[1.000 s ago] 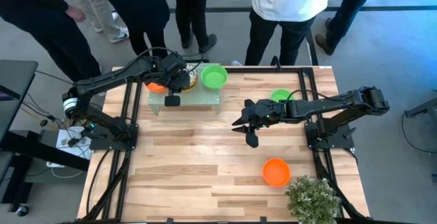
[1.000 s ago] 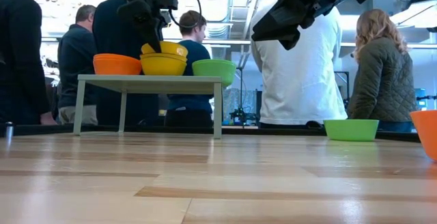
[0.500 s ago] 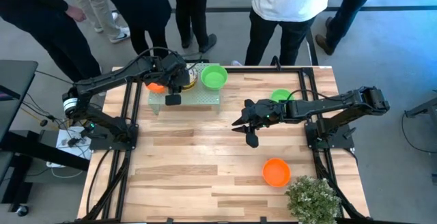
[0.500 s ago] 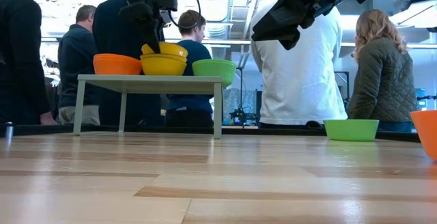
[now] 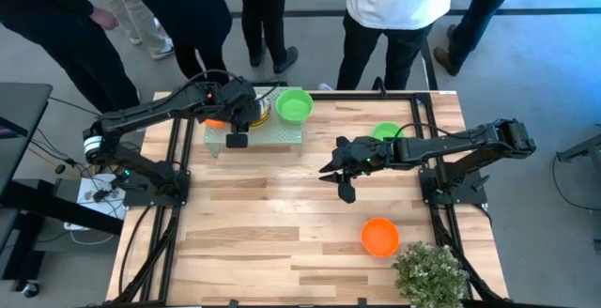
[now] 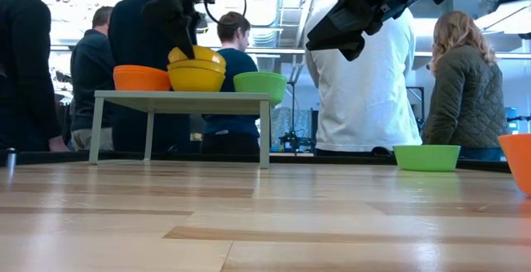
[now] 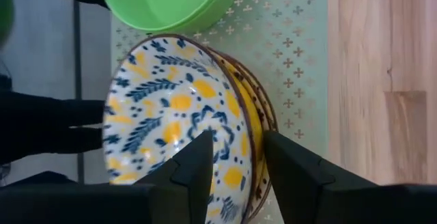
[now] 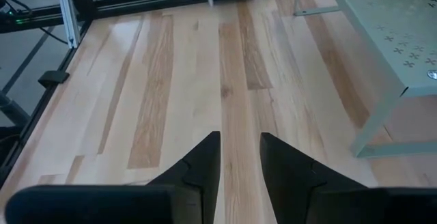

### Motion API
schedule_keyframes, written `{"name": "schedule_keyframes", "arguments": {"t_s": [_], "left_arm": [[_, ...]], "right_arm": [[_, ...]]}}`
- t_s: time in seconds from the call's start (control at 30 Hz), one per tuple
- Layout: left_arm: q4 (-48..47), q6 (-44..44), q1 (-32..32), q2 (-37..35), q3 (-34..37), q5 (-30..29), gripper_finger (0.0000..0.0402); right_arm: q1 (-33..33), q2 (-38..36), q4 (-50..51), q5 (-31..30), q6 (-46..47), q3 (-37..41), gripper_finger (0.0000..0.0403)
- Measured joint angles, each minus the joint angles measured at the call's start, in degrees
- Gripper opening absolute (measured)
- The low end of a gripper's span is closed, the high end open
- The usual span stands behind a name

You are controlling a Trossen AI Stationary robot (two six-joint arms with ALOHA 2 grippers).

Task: Pick & Place Mini bowls
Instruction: Stack the white patterned bowl on top of the other white patterned bowl on the shelf, then stack the orange bowl on top of the other orange bowl on the shelf

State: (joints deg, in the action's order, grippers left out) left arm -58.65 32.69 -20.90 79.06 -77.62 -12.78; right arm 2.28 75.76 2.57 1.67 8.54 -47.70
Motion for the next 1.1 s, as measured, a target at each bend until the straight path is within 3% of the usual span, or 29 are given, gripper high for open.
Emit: {"name": "schedule_keyframes", "arguments": {"t_s": [0.53, 1.1], "left_arm": [[0.2, -1.7, 0.2, -1.0, 0.0, -0.4, 0.0134], [1.2, -6.2, 11.0, -4.4, 0.0, -2.2, 0.0134]], "right_arm": [[0.0, 0.0, 0.0, 0.0, 0.1, 0.0, 0.0099], [0.7, 0.0, 0.5, 0.0, 0.5, 0.0, 0.0099]]}}
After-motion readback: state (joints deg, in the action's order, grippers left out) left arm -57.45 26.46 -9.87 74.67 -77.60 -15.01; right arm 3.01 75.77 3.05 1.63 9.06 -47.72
